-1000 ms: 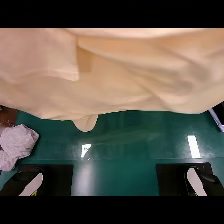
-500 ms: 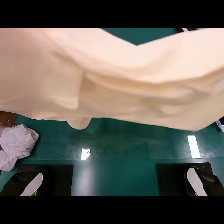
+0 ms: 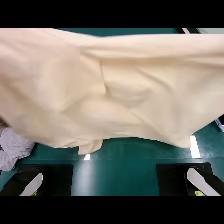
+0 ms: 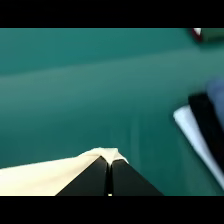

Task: Fold the shirts.

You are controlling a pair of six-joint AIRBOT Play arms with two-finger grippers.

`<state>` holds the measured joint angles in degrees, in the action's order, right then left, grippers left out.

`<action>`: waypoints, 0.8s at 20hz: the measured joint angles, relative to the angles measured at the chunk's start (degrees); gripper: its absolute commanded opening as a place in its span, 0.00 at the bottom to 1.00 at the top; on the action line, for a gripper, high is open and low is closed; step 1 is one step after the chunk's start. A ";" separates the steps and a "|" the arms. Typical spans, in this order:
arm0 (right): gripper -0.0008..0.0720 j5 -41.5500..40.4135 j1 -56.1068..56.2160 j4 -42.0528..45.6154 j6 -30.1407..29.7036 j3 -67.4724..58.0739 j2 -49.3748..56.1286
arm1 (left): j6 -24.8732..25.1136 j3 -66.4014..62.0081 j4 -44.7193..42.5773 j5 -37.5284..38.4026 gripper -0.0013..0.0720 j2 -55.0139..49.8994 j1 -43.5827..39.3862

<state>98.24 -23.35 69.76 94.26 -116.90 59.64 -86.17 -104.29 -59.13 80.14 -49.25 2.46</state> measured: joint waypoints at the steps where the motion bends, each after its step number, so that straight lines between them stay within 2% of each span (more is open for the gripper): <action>1: 0.03 1.64 0.02 -0.31 0.63 0.20 2.97 | -0.09 2.19 -0.68 -0.09 0.05 -1.92 0.00; 5: 0.03 4.31 0.81 -1.49 0.92 6.58 13.03 | 1.29 6.08 -1.44 -2.25 0.05 -11.93 -0.04; 7: 0.02 1.46 2.12 -1.81 -0.63 10.84 16.57 | 2.73 6.78 -1.70 -4.22 0.05 -16.90 -0.04; 10: 0.03 -8.17 5.01 -1.79 -2.38 17.18 19.65 | 5.38 7.28 -1.95 -8.35 0.05 -23.74 -0.02; 16: 0.02 -32.63 11.15 -1.79 -4.74 27.71 21.88 | 10.25 7.54 -2.58 -16.09 0.05 -32.65 0.00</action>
<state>65.60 -12.21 67.96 89.52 -89.19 81.52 -75.92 -96.75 -61.71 64.05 -81.91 2.46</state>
